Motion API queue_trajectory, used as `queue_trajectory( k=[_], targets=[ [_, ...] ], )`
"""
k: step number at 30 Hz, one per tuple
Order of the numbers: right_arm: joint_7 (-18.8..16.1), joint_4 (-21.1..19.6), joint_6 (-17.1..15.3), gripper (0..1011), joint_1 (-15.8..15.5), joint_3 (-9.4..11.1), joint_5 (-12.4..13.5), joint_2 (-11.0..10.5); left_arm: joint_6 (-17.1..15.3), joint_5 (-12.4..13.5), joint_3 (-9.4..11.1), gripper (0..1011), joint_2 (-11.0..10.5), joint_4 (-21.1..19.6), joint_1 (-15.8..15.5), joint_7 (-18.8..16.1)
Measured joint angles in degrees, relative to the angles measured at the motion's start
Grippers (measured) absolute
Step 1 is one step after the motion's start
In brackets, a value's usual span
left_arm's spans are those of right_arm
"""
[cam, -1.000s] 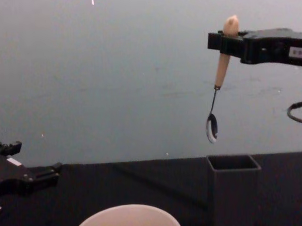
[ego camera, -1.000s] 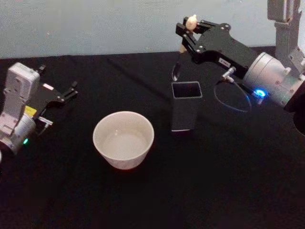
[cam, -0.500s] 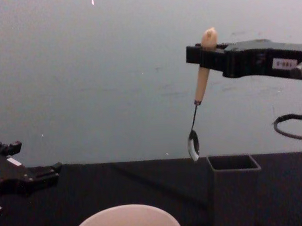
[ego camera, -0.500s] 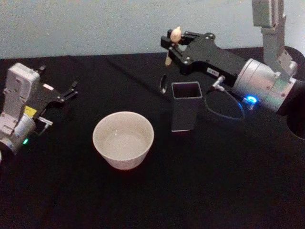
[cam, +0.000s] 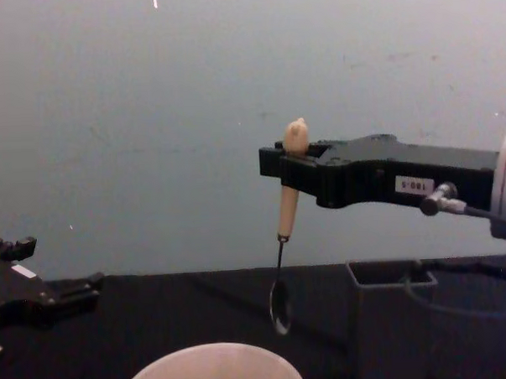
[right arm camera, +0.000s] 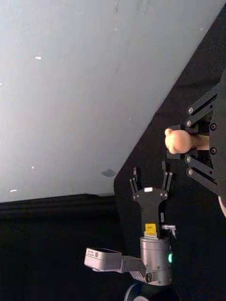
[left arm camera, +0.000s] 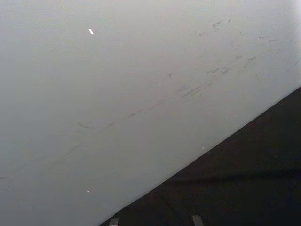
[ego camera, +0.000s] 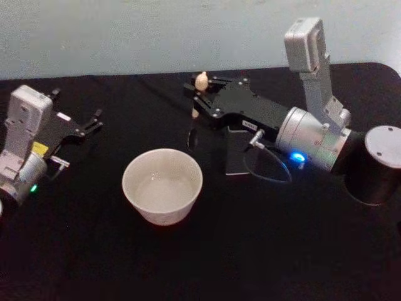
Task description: Pick up the stirring spoon with one hand, stir inside the cup, then place it back in its original position.
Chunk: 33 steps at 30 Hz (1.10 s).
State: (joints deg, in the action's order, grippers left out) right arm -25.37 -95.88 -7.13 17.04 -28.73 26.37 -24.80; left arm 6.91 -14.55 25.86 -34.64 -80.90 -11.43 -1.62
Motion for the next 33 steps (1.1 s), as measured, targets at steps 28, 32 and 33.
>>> queue_trajectory(
  k=[28, 32, 33],
  targets=[
    [-2.19, 3.95, 2.75, 173, -1.04, -3.10, -1.31, 2.27, 0.00, 0.00, 0.00, 1001, 0.00, 0.00, 0.00, 0.00],
    [-2.58, 4.50, 2.91, 173, -1.02, -3.39, -1.45, 2.60, 0.00, 0.00, 0.00, 1001, 0.00, 0.00, 0.00, 0.00],
    [-2.69, 4.68, 3.02, 173, -1.02, -3.51, -1.52, 2.71, 0.00, 0.00, 0.00, 1001, 0.00, 0.00, 0.00, 0.00]
  ],
)
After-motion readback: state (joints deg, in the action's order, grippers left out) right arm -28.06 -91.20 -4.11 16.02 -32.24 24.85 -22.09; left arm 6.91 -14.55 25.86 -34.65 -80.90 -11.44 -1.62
